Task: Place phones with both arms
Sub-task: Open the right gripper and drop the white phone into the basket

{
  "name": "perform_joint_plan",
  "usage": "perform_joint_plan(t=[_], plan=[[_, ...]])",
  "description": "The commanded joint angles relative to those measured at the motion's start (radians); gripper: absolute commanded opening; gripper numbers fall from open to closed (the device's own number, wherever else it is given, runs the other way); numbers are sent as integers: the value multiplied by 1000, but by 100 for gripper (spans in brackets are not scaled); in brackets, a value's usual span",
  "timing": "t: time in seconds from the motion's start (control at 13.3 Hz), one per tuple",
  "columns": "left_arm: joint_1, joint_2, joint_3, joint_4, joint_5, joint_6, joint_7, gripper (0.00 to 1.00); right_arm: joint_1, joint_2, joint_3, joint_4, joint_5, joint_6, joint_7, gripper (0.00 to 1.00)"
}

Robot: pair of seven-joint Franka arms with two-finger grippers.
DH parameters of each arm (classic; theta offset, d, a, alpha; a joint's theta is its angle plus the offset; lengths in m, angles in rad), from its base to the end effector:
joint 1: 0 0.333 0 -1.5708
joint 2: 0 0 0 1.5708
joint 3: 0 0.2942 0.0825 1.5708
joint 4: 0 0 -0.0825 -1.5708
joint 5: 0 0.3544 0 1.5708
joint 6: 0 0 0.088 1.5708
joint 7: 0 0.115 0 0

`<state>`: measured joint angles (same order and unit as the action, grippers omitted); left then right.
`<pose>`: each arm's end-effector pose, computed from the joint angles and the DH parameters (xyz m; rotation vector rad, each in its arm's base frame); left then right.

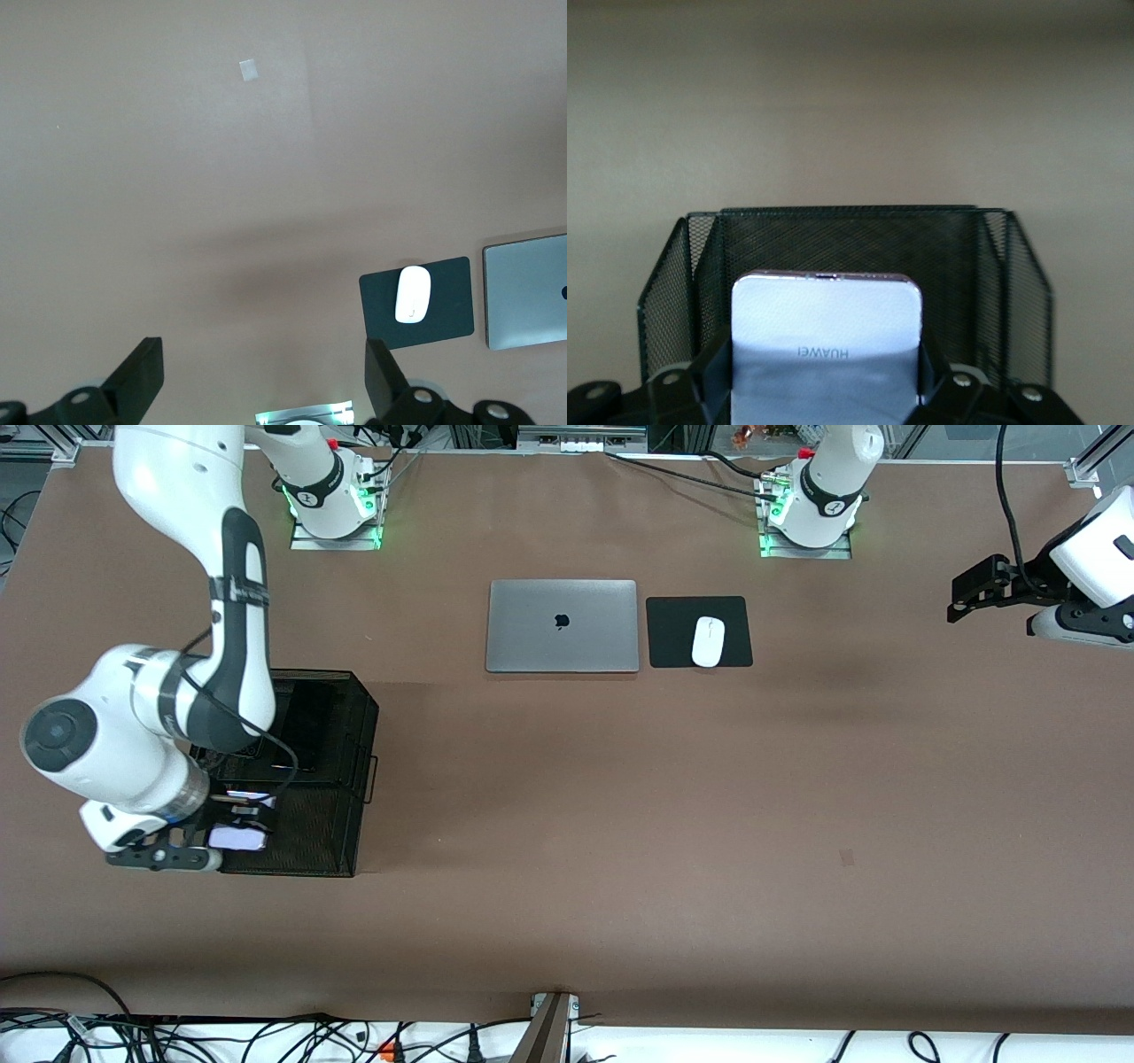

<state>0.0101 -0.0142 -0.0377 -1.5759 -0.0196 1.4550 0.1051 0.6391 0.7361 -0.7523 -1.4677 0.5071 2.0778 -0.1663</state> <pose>0.5069 -0.0166 0.5904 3.1071 -0.2083 -0.1650 0.6765 0.0483 0.3225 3.1058 -0.0420 0.1217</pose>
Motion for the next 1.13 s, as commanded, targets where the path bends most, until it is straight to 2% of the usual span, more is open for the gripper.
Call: perform_joint_plan(t=[0.0, 0.3, 0.53, 0.6, 0.68, 0.75, 0.83, 0.98, 1.05], plan=[[8, -1, -1, 5, 20, -10, 21, 100, -28, 41, 27, 9, 65, -5, -59, 0], [8, 0, 1, 5, 21, -10, 21, 100, -39, 92, 41, 0, 67, -4, -94, 1], [8, 2, 1, 5, 21, -5, 21, 100, -70, 89, 62, -3, 79, -12, -108, 9], [8, 3, 1, 5, 23, -4, 21, 100, -76, 92, 64, -3, 80, -10, -117, 25], [8, 2, 1, 5, 23, -2, 21, 100, -78, 92, 73, -3, 85, -5, -114, 61], [8, 2, 1, 5, 23, -1, 21, 100, -81, 91, 76, -3, 112, -8, -111, 74], [8, 2, 1, 5, 23, -1, 21, 100, -85, 89, 76, -3, 134, -10, -116, 79], [8, 3, 1, 5, 21, -1, 21, 100, -98, 75, 74, 9, 142, -16, -113, 80], [8, 5, 2, 5, 23, -1, 21, 100, -101, 66, 71, 13, 142, -37, -113, 86]])
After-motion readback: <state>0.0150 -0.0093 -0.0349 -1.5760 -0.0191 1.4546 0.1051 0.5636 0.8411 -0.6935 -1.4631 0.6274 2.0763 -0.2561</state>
